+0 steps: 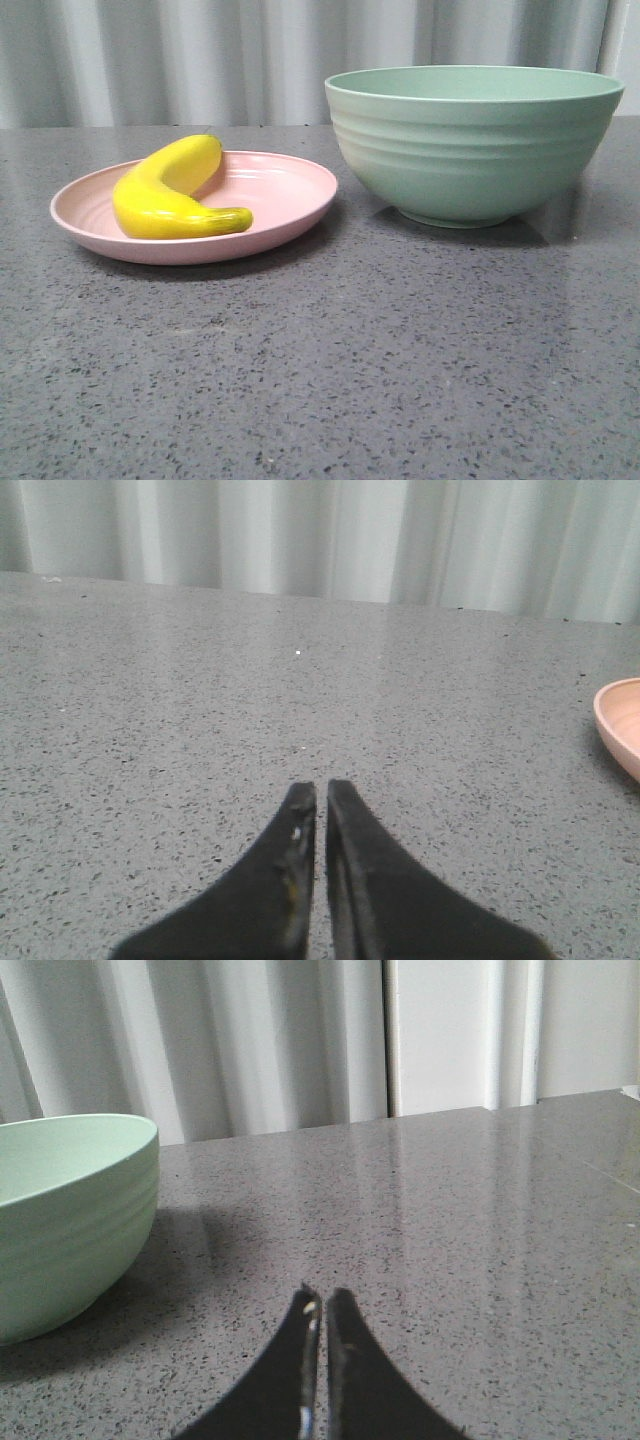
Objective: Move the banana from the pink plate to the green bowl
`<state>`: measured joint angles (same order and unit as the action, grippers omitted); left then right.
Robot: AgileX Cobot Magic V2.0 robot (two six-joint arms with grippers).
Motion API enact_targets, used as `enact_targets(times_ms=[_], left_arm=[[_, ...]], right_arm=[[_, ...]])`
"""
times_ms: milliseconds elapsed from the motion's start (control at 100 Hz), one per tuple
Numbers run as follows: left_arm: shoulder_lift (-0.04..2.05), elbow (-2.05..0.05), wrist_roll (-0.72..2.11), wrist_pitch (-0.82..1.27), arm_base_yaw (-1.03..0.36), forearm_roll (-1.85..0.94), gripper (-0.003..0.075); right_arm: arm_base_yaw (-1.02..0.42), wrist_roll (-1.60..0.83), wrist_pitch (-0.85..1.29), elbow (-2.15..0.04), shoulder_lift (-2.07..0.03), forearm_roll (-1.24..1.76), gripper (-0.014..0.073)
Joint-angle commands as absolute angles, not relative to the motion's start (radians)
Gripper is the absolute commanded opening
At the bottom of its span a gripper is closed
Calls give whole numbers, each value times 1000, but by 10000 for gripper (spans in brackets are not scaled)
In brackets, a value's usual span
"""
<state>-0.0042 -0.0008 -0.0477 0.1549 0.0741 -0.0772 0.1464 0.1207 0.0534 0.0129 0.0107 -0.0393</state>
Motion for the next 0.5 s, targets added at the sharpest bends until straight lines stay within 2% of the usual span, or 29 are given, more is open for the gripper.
enact_targets(times_ms=[0,490], left_arm=[[-36,28,-47,68,73,-87,-19],[-36,15,-47,66,73,-113,-19]], right_arm=[[152,116,-20,39,28,-50,-73],[136,116,7,36,28,-48,-73]])
